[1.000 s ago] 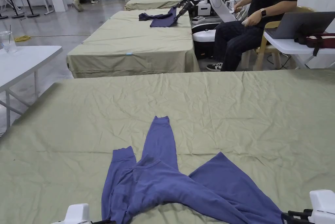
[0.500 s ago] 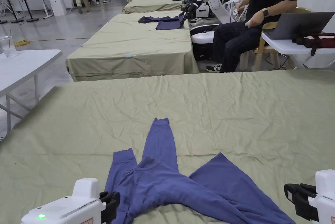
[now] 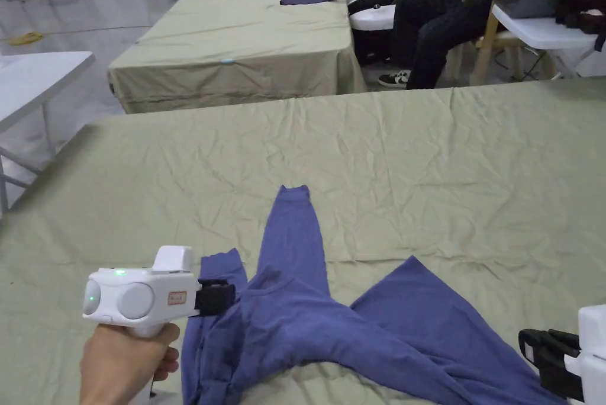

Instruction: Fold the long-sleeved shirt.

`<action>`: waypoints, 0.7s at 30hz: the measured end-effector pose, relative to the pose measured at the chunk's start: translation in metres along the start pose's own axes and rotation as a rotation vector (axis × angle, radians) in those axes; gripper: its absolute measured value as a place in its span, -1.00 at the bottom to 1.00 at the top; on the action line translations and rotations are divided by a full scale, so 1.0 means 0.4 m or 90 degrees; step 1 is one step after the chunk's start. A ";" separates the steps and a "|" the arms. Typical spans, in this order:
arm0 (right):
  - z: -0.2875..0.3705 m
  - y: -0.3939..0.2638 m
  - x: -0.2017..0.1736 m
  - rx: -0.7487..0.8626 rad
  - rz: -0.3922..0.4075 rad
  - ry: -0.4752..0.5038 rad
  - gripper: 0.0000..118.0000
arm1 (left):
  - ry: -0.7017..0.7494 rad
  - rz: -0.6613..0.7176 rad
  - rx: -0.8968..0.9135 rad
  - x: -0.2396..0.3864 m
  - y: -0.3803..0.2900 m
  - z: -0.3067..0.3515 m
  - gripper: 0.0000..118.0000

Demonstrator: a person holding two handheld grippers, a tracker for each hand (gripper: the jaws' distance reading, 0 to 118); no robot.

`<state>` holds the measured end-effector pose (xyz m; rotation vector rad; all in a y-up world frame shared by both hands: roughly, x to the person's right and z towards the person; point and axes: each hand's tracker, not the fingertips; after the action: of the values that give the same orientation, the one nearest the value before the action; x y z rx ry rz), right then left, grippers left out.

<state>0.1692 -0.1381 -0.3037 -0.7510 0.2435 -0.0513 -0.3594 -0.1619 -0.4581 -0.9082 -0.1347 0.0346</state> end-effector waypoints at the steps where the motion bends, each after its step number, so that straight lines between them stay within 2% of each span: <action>1: -0.016 0.001 0.003 -0.007 -0.002 -0.001 -0.98 | 0.000 -0.001 0.002 -0.019 0.018 -0.038 0.22; 5: -0.085 -0.003 0.020 -0.036 -0.015 -0.003 -0.98 | 0.046 0.027 -0.037 -0.082 0.057 -0.172 0.22; 11: -0.161 -0.017 0.027 -0.077 -0.024 -0.009 -0.97 | 0.049 0.056 -0.106 -0.091 0.036 -0.336 0.21; 14: -0.189 -0.022 0.029 -0.091 -0.023 -0.013 -0.97 | 0.058 0.066 -0.049 -0.063 0.005 -0.327 0.25; 16: -0.205 -0.020 0.034 -0.094 -0.025 -0.011 -0.97 | 0.071 0.035 -0.043 -0.039 -0.003 -0.319 0.18; 17: -0.215 -0.014 0.035 -0.097 -0.024 -0.008 -0.97 | 0.069 0.023 -0.039 -0.051 -0.008 -0.304 0.08; 20: -0.247 0.028 0.035 -0.095 -0.003 -0.011 -0.89 | 0.074 0.019 -0.023 -0.039 -0.010 -0.278 -0.83; 21: -0.266 0.054 0.038 -0.091 0.009 -0.007 -0.50 | 0.058 0.018 -0.018 -0.062 -0.008 -0.277 -0.91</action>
<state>0.1578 -0.1953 -0.3963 -0.8919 0.2435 -0.0155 -0.3695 -0.2529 -0.5252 -0.9386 -0.0374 0.0180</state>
